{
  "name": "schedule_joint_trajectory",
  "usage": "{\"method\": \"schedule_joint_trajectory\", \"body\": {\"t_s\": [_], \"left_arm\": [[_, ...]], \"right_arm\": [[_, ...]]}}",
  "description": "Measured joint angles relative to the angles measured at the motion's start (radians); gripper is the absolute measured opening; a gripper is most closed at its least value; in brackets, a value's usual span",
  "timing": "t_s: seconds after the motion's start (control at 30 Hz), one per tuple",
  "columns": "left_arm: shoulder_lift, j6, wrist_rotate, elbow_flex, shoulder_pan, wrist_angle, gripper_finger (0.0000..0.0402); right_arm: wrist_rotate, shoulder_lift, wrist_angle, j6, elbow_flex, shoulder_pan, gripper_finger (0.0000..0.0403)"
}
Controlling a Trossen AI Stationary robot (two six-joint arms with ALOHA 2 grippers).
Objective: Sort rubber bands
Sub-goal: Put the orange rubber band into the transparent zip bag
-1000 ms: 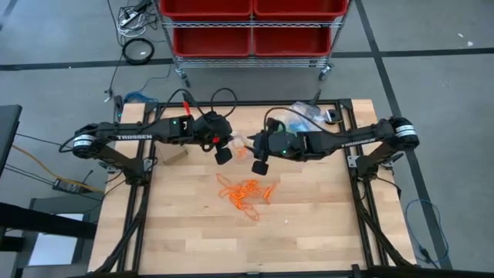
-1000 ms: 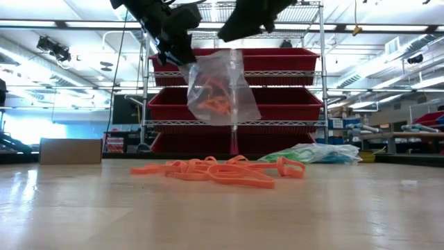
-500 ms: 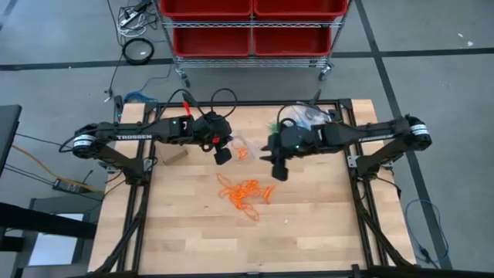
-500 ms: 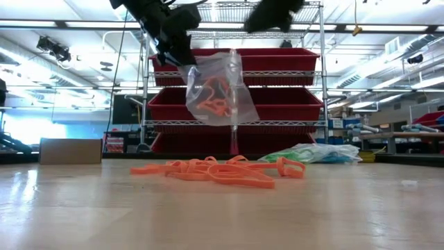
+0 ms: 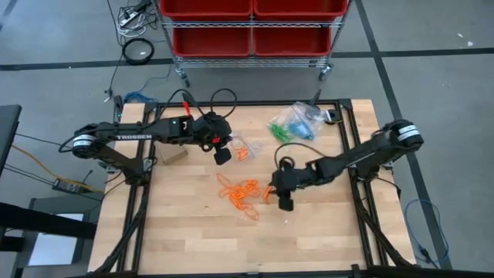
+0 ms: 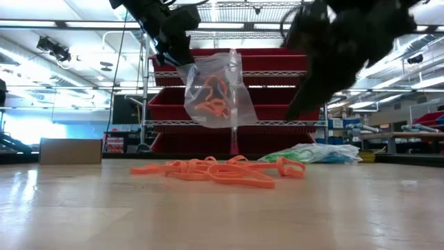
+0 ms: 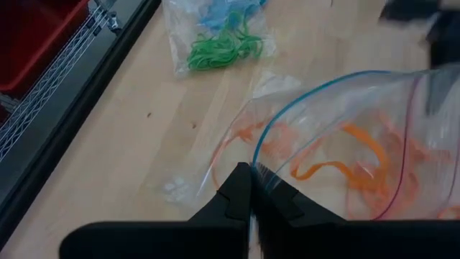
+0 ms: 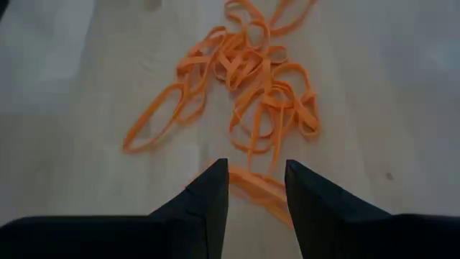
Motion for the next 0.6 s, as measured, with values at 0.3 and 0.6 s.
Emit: {"method": "schedule_joint_trajectory", "body": {"t_s": [0.3, 0.6], "left_arm": [[0.000, -0.003, 0.002, 0.000, 0.000, 0.014, 0.0017], [0.000, -0.002, 0.003, 0.000, 0.000, 0.007, 0.0017]], "right_arm": [[-0.012, 0.178, 0.100, -0.017, -0.011, -0.007, 0.0112], [-0.002, 0.200, 0.096, 0.050, -0.011, -0.008, 0.0035]]}}
